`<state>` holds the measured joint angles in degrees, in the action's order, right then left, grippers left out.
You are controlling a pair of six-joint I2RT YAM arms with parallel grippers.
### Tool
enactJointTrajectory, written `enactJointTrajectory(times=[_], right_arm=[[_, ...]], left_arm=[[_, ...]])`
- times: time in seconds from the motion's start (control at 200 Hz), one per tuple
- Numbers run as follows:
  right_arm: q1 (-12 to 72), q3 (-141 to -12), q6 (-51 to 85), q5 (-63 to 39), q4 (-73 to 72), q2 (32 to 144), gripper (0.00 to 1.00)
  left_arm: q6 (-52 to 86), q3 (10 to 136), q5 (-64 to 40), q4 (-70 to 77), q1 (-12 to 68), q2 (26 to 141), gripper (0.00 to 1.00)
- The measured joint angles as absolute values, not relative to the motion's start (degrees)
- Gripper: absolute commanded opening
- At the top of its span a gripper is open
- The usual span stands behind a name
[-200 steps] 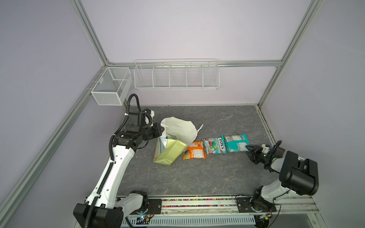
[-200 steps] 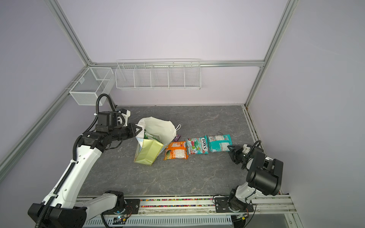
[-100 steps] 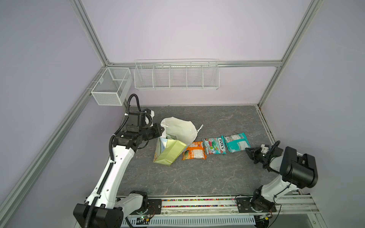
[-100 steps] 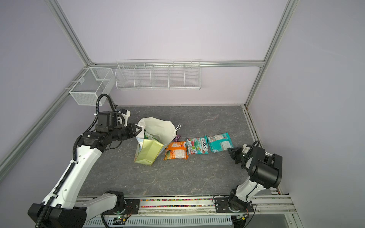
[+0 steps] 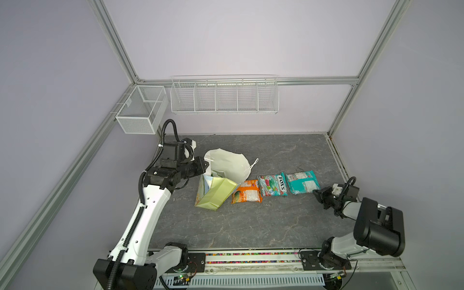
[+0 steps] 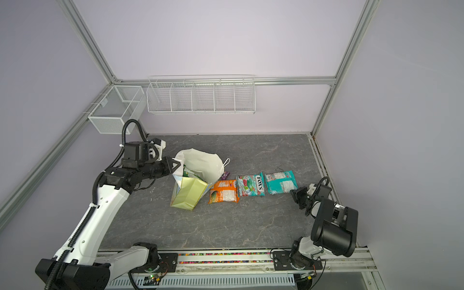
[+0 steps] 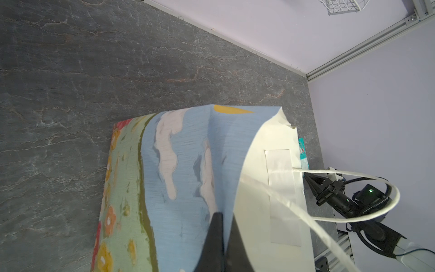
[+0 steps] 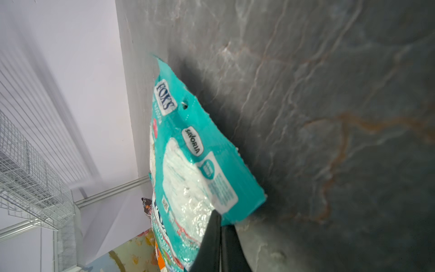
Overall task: Place the snacks into the paper bag
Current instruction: Pick up the snack from the middle-right of the table.
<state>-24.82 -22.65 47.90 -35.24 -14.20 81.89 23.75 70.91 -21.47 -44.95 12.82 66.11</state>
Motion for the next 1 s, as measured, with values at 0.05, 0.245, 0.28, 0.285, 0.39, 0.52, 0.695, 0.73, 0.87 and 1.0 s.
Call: enactJointTrajectory(times=[0.05, 0.245, 0.28, 0.285, 0.39, 0.52, 0.695, 0.73, 0.87, 1.0], right_arm=[[-24.0, -23.1, 47.2, -34.1, -11.0, 78.6, 0.07], [-21.2, -26.2, 44.9, -30.6, -2.5, 69.5, 0.07], [-20.8, -26.7, 44.6, -30.1, -1.4, 68.5, 0.07], [-20.8, -26.7, 44.6, -30.1, -1.3, 68.4, 0.06], [-19.9, -27.4, 44.1, -29.1, 1.1, 66.7, 0.07], [-18.8, -27.8, 43.6, -28.0, 3.9, 64.8, 0.07], [-17.4, -29.3, 43.1, -27.0, 6.2, 62.8, 0.07], [-17.1, -29.6, 43.0, -26.9, 6.6, 62.4, 0.07], [-16.3, -30.3, 42.5, -26.3, 7.9, 60.8, 0.06], [-15.8, -30.7, 42.2, -25.7, 9.1, 59.9, 0.07]], left_arm=[[23.8, 70.9, -21.5, -44.9, 12.8, 66.1, 0.00], [23.8, 70.9, -21.5, -44.9, 12.8, 66.1, 0.00], [23.8, 70.9, -21.5, -44.9, 12.8, 66.1, 0.00], [23.8, 70.9, -21.5, -44.9, 12.8, 66.1, 0.00], [23.8, 70.9, -21.5, -45.0, 12.8, 65.9, 0.00], [23.8, 70.9, -21.5, -45.3, 12.8, 65.7, 0.00], [23.8, 70.9, -21.5, -45.4, 12.8, 65.6, 0.00], [23.8, 70.9, -21.5, -45.4, 12.8, 65.6, 0.00], [23.8, 70.9, -21.5, -45.4, 12.8, 65.6, 0.00], [23.8, 70.9, -21.5, -45.4, 12.8, 65.6, 0.00]])
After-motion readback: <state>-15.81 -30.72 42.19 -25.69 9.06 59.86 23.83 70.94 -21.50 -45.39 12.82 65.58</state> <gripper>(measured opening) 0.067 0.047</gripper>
